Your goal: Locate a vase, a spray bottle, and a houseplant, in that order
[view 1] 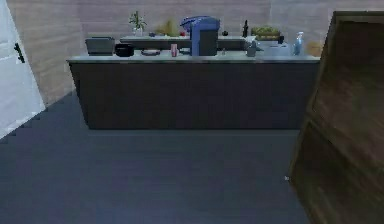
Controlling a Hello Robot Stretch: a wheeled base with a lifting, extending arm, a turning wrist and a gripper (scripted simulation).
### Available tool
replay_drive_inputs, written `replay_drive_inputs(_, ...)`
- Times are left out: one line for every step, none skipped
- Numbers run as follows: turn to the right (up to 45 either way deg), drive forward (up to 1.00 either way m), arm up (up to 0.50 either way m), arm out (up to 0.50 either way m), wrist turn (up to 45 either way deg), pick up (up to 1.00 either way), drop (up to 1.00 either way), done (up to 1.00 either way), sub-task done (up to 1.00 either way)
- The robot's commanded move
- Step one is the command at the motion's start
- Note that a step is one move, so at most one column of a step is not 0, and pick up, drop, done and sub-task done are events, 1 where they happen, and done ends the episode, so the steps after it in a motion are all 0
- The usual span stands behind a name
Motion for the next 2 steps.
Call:
replay_drive_inputs(0.0,1.00,0.00,0.00,0.0,0.00,0.00,0.00,0.00)
replay_drive_inputs(0.0,0.80,0.00,0.00,0.0,0.00,0.00,0.00,0.00)
